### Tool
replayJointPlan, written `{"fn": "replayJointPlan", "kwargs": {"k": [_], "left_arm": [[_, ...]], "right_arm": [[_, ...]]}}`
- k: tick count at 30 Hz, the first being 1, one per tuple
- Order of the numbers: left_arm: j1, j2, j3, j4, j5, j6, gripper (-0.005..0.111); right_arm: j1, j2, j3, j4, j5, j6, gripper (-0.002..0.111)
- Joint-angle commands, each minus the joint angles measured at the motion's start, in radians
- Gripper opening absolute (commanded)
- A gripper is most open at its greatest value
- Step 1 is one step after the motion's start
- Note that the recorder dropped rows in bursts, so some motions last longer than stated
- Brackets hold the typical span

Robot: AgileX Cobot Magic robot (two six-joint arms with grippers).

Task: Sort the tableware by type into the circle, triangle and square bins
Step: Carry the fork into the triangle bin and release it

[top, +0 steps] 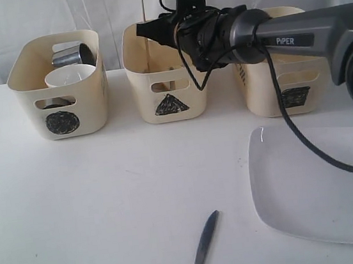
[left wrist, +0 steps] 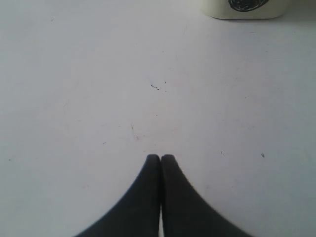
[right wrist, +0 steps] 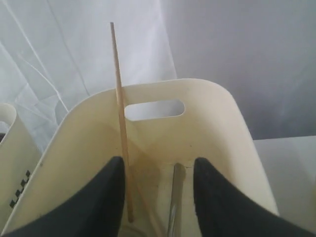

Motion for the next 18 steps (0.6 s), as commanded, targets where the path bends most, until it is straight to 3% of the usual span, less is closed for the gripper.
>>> {"fn": "replayJointPlan", "kwargs": {"k": [1,5,9,13,18], "left_arm": [[0.005,-0.004,0.003,-0.010,0.026,0.000,0.000],[0.005,-0.004,0.003,-0.010,0.026,0.000,0.000],[0.005,-0.004,0.003,-0.010,0.026,0.000,0.000],[0.005,-0.004,0.003,-0.010,0.026,0.000,0.000],[0.005,-0.004,0.003,-0.010,0.026,0.000,0.000]], "right_arm": [[-0.012,-0.027,-0.003,-0.013,-0.030,-0.014,0.043],[-0.012,-0.088,-0.003,-0.013,-0.150,-0.030,0.043],[-0.012,-0.150,0.016,-0.013,-0.267,-0.176,0.041],[-0.012,-0.186,0.074,-0.013,-0.333,-0.401,0.034],[-0.012,-0.229,0.198,-0.013,-0.350,-0.854,0.029]]}}
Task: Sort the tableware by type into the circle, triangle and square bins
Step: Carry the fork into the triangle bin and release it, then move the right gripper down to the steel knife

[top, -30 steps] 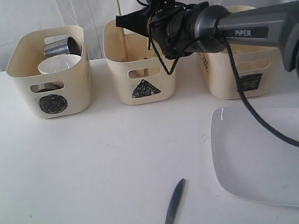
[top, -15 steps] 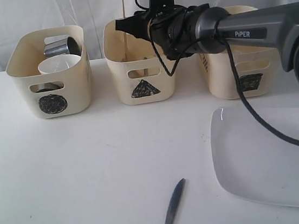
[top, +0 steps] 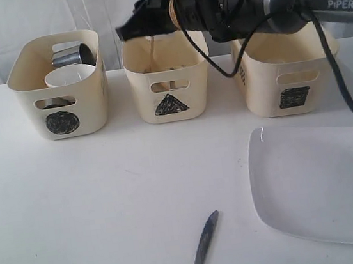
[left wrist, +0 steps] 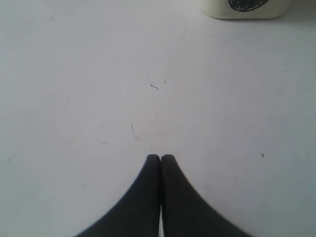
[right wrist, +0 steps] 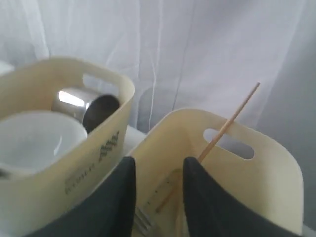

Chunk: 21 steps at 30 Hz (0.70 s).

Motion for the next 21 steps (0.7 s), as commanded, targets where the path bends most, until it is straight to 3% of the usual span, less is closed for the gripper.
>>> {"fn": "replayJointPlan", "kwargs": {"k": [1,6,10,12,14,18,21], "left_arm": [[0.005,-0.004,0.003,-0.010,0.026,0.000,0.000],[0.005,-0.004,0.003,-0.010,0.026,0.000,0.000],[0.005,-0.004,0.003,-0.010,0.026,0.000,0.000],[0.005,-0.004,0.003,-0.010,0.026,0.000,0.000],[0.005,-0.004,0.003,-0.010,0.026,0.000,0.000],[0.005,-0.004,0.003,-0.010,0.026,0.000,0.000],[0.005,-0.004,0.003,-0.010,0.026,0.000,0.000]], "right_arm": [[-0.006,-0.045,0.109,-0.011,-0.002,-0.467,0.029],[0.026,-0.097,0.231,-0.011,0.279,-1.026,0.028],[0.086,-0.127,0.304,0.041,0.687,-1.039,0.019],[0.121,-0.150,0.307,0.220,0.857,-0.971,0.008],[0.135,-0.190,0.312,0.415,0.872,-0.968,0.000],[0.138,-0.300,0.332,0.879,0.686,-0.972,0.000],[0.138,-0.378,0.337,1.216,0.735,-0.981,0.000]]}}
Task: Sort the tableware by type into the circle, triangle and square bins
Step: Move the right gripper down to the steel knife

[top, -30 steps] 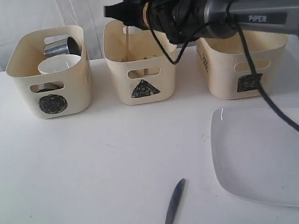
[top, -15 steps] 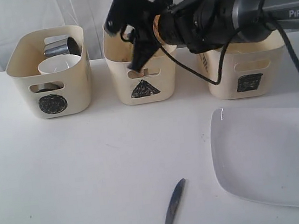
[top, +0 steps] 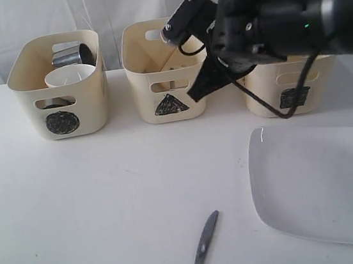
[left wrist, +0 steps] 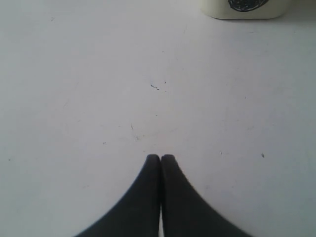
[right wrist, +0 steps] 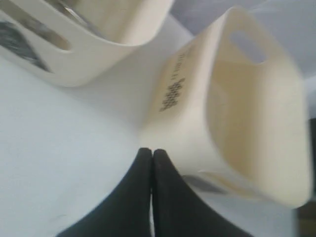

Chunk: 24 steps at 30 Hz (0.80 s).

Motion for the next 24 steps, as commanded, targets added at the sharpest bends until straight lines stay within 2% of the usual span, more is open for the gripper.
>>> {"fn": "replayJointPlan", "kwargs": {"k": [1,4,6,8,10,12,17,22,24], "left_arm": [[0.005,-0.004,0.003,-0.010,0.026,0.000,0.000],[0.005,-0.004,0.003,-0.010,0.026,0.000,0.000],[0.005,-0.004,0.003,-0.010,0.026,0.000,0.000],[0.005,-0.004,0.003,-0.010,0.026,0.000,0.000],[0.005,-0.004,0.003,-0.010,0.026,0.000,0.000],[0.005,-0.004,0.003,-0.010,0.026,0.000,0.000],[0.005,-0.004,0.003,-0.010,0.026,0.000,0.000],[0.005,-0.004,0.003,-0.010,0.026,0.000,0.000],[0.005,-0.004,0.003,-0.010,0.026,0.000,0.000]], "right_arm": [[0.005,-0.122,0.013,0.524,0.073,-0.022,0.000],[0.005,-0.150,0.024,0.826,0.289,-0.092,0.000],[0.023,-0.145,0.048,1.025,0.418,-0.220,0.000],[0.059,-0.136,0.083,1.166,0.473,-0.295,0.000],[0.121,-0.117,0.123,1.282,0.456,-0.347,0.000],[0.189,-0.088,0.139,1.289,0.401,-0.347,0.000],[0.291,-0.014,0.139,1.174,0.275,-0.204,0.000],[0.334,0.041,0.139,1.152,0.229,-0.215,0.001],[0.334,0.063,0.139,1.151,0.227,-0.262,0.007]]}}
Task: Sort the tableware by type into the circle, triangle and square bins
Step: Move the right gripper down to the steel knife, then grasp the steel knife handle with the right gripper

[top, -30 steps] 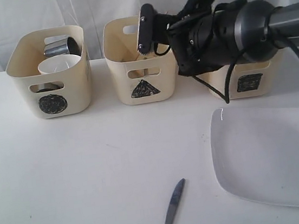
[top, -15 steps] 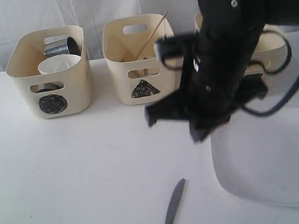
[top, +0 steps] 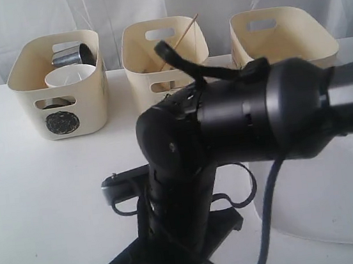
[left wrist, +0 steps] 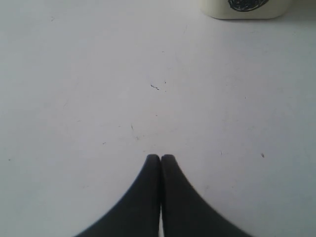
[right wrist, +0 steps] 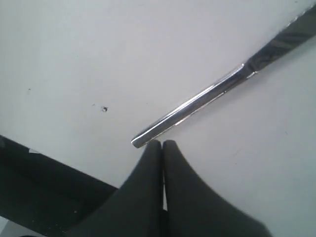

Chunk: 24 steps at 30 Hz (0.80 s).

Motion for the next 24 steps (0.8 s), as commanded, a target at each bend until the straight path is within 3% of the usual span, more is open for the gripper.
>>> {"fn": "replayJointPlan", "kwargs": {"k": [1,5,14,17,18,20,21,24], "left_arm": [[0.005,-0.004,0.003,-0.010,0.026,0.000,0.000],[0.005,-0.004,0.003,-0.010,0.026,0.000,0.000],[0.005,-0.004,0.003,-0.010,0.026,0.000,0.000],[0.005,-0.004,0.003,-0.010,0.026,0.000,0.000],[0.005,-0.004,0.003,-0.010,0.026,0.000,0.000],[0.005,-0.004,0.003,-0.010,0.026,0.000,0.000],[0.005,-0.004,0.003,-0.010,0.026,0.000,0.000],[0.005,-0.004,0.003,-0.010,0.026,0.000,0.000]], "right_arm": [[0.010,0.042,0.003,-0.024,-0.017,-0.067,0.010],[0.010,0.067,0.003,-0.069,-0.074,-0.074,0.022],[0.009,0.074,0.003,-0.050,-0.265,0.006,0.022],[0.007,0.074,0.005,-0.104,-0.241,0.312,0.022],[0.025,0.074,0.021,-0.236,-0.232,0.581,0.022],[0.053,0.057,0.051,-0.375,-0.185,0.891,0.022],[0.076,0.044,0.069,-0.437,-0.161,0.983,0.022],[0.160,0.021,0.096,-0.525,-0.162,0.994,0.022]]}}
